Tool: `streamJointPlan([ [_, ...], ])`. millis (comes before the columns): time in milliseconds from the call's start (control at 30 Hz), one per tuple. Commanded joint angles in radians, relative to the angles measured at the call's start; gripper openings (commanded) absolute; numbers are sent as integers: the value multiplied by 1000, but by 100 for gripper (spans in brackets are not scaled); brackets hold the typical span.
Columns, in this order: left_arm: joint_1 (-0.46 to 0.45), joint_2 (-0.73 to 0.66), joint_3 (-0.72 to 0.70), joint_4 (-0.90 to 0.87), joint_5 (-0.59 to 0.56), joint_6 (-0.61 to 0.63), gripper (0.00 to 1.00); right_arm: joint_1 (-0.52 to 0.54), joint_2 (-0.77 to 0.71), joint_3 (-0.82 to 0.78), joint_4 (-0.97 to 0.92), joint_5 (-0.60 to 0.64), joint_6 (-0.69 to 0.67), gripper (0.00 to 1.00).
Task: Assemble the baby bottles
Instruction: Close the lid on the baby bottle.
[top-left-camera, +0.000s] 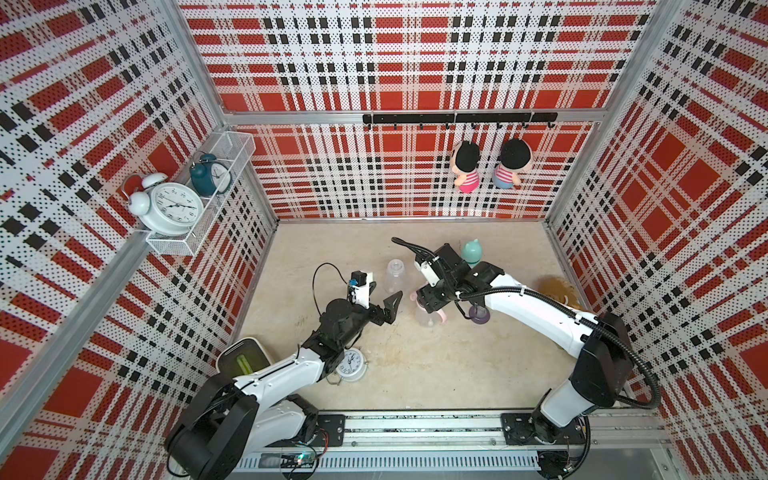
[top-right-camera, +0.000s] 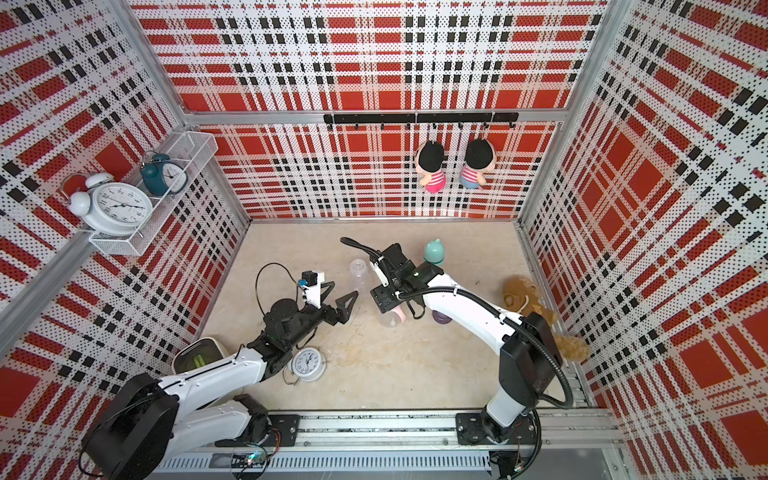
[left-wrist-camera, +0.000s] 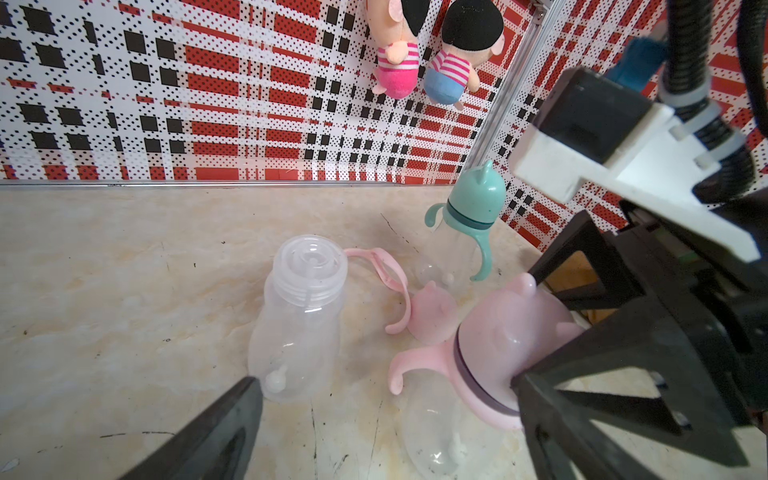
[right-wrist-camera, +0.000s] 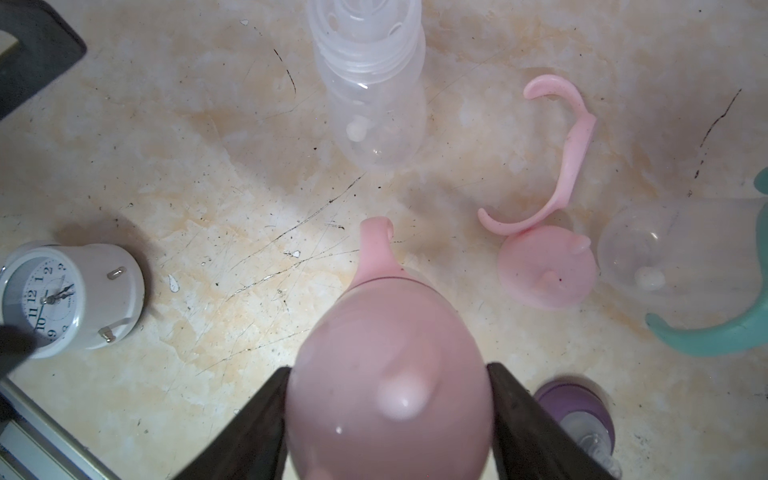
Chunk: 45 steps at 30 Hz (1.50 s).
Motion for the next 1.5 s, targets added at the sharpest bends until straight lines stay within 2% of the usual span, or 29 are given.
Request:
streamJointPlan([
  [0,7,-7,-6,9,-15,8,98,5,47,-20,-118,50,6,73],
  [533,22,-28,-7,-1,-13,-3,98,5,63,61,-54,2,-26,75],
  [767,28,-33,-3,-10,-9,-8,98,5,61,107,-63,-31,-41,78],
  [967,36,-44,3,-26,-20,-21,98,5,49,146,-65,-54,-56,85],
  [1233,75,-81,13,-95,-86,-73,98,5,81,234,3,-64,-118,94],
  [1467,97,-109,26,-189,-173,-88,98,3,207,340,76,-53,-158,95],
])
